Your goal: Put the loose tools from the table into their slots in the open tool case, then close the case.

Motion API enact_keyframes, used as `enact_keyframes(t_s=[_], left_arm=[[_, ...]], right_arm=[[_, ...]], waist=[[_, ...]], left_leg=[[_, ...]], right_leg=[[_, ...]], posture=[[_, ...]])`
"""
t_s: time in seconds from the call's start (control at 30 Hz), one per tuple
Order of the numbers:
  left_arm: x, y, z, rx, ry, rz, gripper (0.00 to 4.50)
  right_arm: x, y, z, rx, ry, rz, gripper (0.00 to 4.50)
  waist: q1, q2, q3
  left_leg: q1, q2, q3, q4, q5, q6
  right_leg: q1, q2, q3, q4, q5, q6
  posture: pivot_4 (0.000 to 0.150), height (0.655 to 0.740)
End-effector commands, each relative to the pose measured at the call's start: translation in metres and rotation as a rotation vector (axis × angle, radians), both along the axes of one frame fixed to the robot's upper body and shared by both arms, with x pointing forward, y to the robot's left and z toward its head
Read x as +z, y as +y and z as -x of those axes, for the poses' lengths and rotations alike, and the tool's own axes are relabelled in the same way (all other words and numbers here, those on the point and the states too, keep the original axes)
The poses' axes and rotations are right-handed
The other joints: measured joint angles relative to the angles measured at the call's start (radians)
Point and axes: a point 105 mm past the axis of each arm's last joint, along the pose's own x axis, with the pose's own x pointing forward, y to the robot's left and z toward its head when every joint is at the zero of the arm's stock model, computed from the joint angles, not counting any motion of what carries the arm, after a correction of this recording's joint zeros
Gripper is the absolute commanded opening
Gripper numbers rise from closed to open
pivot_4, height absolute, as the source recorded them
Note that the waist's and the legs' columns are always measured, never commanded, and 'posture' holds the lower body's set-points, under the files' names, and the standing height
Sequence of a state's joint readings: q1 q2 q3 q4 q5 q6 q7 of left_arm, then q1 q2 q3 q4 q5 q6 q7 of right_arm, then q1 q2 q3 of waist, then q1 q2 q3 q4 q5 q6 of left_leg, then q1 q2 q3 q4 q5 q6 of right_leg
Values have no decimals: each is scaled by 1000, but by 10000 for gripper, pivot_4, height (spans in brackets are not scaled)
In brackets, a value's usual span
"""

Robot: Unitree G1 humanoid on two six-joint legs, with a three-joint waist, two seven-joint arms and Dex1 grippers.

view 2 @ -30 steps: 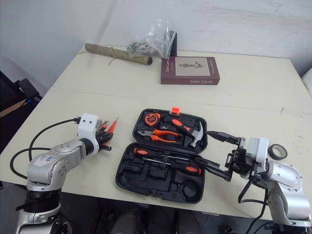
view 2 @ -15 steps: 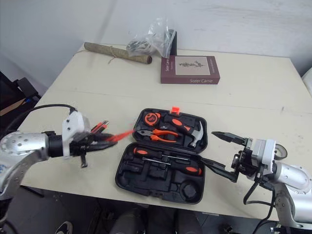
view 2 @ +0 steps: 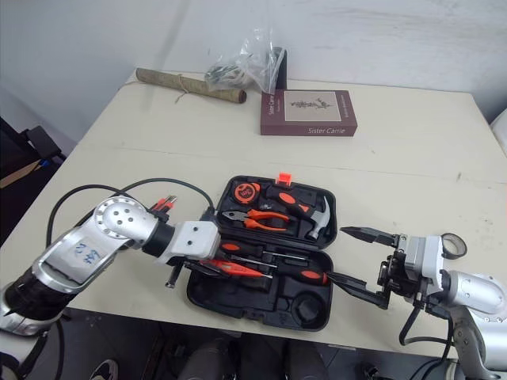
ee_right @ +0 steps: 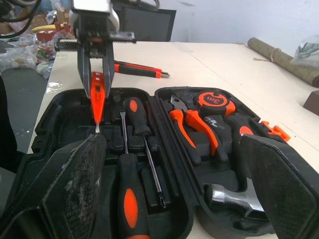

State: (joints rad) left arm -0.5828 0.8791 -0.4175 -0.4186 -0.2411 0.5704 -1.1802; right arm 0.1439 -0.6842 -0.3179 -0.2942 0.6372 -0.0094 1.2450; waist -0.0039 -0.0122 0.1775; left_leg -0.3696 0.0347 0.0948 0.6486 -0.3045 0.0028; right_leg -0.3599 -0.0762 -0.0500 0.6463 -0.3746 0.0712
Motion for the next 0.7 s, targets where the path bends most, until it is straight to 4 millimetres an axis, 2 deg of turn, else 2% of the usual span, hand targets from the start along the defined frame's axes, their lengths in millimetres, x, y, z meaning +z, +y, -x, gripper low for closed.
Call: enact_keyframes(t_s=[0.03, 0.4, 0.7], left_arm=[[-1, -7, -6, -23, -41, -80, 3257], [-6, -13, -14, 0, -57, -154, 3257], [-20, 7, -14, 35, -63, -297, 3257]], right_arm=[[12, 11, 5, 12, -31, 12, 45000], [10, 9, 3, -10, -24, 17, 45000], [0, 1, 3, -21, -16, 22, 45000]], waist=[[1, 0, 0], [3, 0, 0], [-1, 0, 0]], left_leg=[[0, 0, 0, 0, 0, 0], [0, 0, -1, 1, 0, 0], [0, 1, -1, 1, 0, 0]], right_leg=[[0, 0, 0, 0, 0, 0], [0, 0, 0, 0, 0, 0], [1, 0, 0, 0, 0, 0]], posture=[[1500, 7400], [1500, 7400], [1500, 7400]])
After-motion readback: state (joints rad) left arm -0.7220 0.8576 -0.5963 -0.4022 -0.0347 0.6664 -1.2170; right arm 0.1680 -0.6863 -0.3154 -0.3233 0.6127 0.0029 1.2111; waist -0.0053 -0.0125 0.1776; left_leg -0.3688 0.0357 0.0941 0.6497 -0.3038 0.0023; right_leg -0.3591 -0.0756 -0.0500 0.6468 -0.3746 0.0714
